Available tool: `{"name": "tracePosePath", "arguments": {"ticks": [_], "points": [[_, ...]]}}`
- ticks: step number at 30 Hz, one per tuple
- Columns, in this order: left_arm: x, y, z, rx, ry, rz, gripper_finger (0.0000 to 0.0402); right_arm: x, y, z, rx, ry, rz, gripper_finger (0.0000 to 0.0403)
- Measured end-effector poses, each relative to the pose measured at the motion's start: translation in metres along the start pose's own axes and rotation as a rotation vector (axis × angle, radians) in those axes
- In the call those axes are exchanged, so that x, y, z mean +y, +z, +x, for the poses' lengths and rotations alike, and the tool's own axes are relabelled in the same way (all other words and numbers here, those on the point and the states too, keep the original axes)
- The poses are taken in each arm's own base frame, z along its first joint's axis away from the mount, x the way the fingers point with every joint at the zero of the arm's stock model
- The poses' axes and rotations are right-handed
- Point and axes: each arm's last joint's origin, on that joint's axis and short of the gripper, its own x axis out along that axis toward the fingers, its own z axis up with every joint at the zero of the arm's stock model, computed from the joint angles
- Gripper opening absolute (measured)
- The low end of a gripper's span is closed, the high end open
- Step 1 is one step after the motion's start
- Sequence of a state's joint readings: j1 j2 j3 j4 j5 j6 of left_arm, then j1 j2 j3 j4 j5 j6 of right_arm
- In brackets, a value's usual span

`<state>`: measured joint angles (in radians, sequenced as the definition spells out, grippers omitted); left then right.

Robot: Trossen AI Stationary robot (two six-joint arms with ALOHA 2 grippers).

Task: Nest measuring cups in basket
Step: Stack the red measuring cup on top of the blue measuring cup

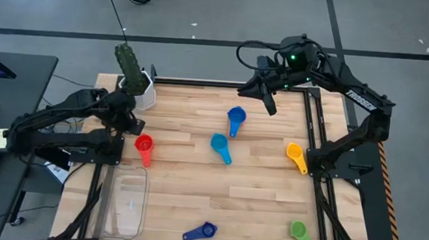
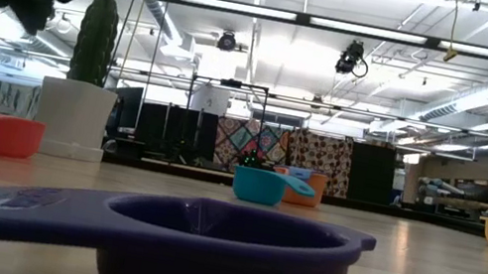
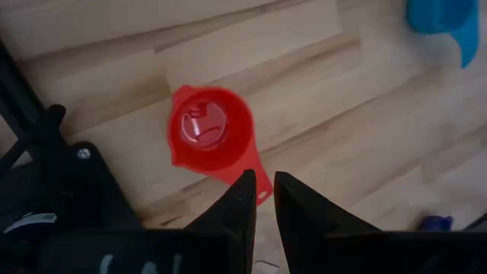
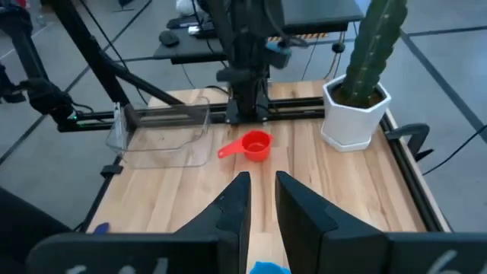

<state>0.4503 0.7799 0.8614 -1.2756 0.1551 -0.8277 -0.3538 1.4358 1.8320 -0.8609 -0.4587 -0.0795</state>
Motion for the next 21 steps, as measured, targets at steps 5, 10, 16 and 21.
{"name": "tracePosePath", "arguments": {"ticks": [5, 10, 16, 21], "points": [[-0.0012, -0.0006, 0.0036, 0.001, -0.008, 0.026, 0.0023, 0.0005, 0.0001, -0.0006, -0.001, 0.002, 0.000, 0.0067], [-0.0028, -0.0004, 0.0036, 0.011, -0.039, 0.071, 0.0016, -0.0005, -0.0003, 0.0010, 0.003, -0.002, 0.025, 0.0067], [-0.0033, -0.0008, 0.0035, 0.024, -0.058, 0.157, 0.0061, -0.0006, -0.0003, 0.0010, 0.003, -0.002, 0.026, 0.0067], [-0.0033, -0.0003, 0.0058, 0.027, -0.047, 0.122, 0.0094, -0.0006, -0.0003, 0.0011, 0.003, -0.002, 0.026, 0.0067]]}}
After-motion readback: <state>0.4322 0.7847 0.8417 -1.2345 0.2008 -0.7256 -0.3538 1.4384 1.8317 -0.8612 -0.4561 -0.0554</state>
